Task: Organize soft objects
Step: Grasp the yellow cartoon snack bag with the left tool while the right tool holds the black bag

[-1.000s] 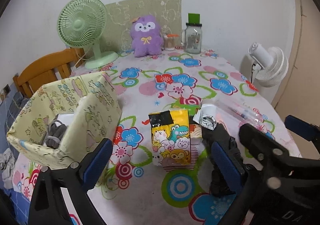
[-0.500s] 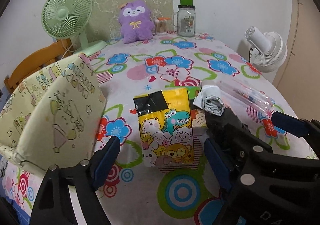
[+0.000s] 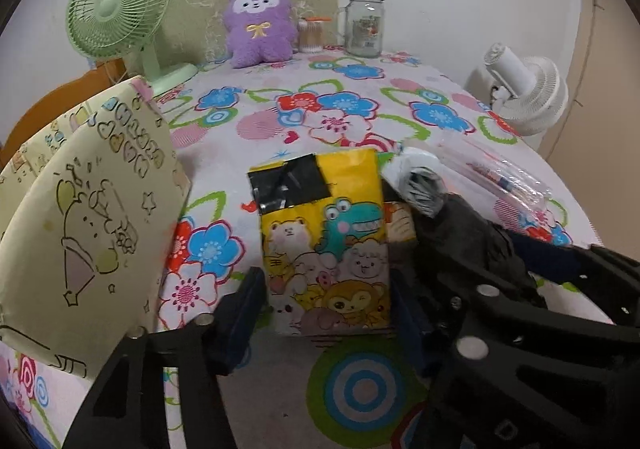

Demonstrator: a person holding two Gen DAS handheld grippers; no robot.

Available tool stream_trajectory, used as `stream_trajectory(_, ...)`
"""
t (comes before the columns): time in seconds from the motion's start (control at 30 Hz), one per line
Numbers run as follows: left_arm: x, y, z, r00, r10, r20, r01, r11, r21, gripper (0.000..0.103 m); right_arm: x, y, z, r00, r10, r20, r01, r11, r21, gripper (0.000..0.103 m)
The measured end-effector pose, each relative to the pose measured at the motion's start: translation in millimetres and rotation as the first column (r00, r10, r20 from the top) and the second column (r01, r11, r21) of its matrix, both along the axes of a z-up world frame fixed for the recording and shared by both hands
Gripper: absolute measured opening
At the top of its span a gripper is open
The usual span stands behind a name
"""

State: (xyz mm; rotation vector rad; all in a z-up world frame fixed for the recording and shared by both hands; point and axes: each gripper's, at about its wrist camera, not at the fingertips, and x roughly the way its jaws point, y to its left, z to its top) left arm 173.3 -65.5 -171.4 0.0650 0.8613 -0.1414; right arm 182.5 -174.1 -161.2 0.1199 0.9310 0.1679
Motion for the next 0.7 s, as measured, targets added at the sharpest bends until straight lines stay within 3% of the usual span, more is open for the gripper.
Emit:
stream_trajectory(0.07, -1, -1, 1, 1.0, -0.005, 0.0, 0.005, 1.0, -0.006, 0.052, 0, 1, 0, 1.0, -0.003, -0.007, 0.003, 1.0, 0.008, 0.058)
stream_trajectory(0.1, -1, -1, 1, 1.0, -0.005, -0.002, 0.005, 1.0, -0.007, 0.051, 0, 1, 0, 1.0, -0.005, -0.006, 0.005, 1.0, 0.0, 0.048)
stream_trajectory(0.2, -4, -1, 3, 1.0, -0.009, -0.001, 0.009, 1.0, -0.009, 0.05, -2, 3, 1, 1.0, 0.003, -0.008, -0.003, 1.0, -0.005, 0.044)
stream_trajectory(0.7, -29, -1, 33, 0.999, -0.009, 0.044, 0.01, 1.0, -0.014, 0.049, -27, -2, 28, 0.998, -0.023, 0.05, 0.024, 1.0, -0.018, 0.042)
